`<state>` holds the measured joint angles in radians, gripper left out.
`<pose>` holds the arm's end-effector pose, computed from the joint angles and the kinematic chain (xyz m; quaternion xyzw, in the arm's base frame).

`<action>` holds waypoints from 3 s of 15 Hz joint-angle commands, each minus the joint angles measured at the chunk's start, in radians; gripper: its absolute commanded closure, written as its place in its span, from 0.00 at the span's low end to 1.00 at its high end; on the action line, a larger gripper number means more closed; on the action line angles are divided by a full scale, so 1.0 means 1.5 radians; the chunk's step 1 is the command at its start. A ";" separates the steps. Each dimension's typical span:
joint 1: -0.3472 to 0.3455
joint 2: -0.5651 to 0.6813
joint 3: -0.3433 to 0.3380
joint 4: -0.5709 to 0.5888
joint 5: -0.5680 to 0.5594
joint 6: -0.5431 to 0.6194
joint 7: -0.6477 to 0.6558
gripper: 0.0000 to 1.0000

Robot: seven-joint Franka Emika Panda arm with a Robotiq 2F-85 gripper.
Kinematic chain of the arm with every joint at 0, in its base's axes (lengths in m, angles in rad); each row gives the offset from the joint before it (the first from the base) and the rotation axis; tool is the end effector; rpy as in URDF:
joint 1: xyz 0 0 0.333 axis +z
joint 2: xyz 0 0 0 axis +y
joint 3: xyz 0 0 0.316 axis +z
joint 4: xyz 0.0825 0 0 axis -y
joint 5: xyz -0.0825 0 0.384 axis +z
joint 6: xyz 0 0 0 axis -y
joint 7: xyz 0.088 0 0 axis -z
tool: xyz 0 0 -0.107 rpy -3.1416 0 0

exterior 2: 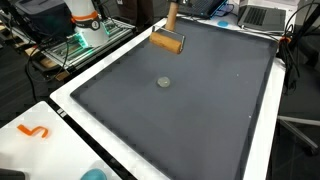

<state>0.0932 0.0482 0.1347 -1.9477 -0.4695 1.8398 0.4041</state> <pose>0.5493 0.0895 0.4499 0.9735 -0.0064 -0.0046 0.2284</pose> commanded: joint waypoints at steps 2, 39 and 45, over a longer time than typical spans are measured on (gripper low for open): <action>0.034 0.043 -0.001 0.031 -0.071 -0.032 0.057 0.76; 0.091 0.095 -0.001 0.064 -0.103 -0.050 0.084 0.76; 0.080 0.084 -0.006 0.066 -0.083 -0.033 0.065 0.76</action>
<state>0.2252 0.2010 0.1319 -1.8434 -0.6295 1.7737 0.5409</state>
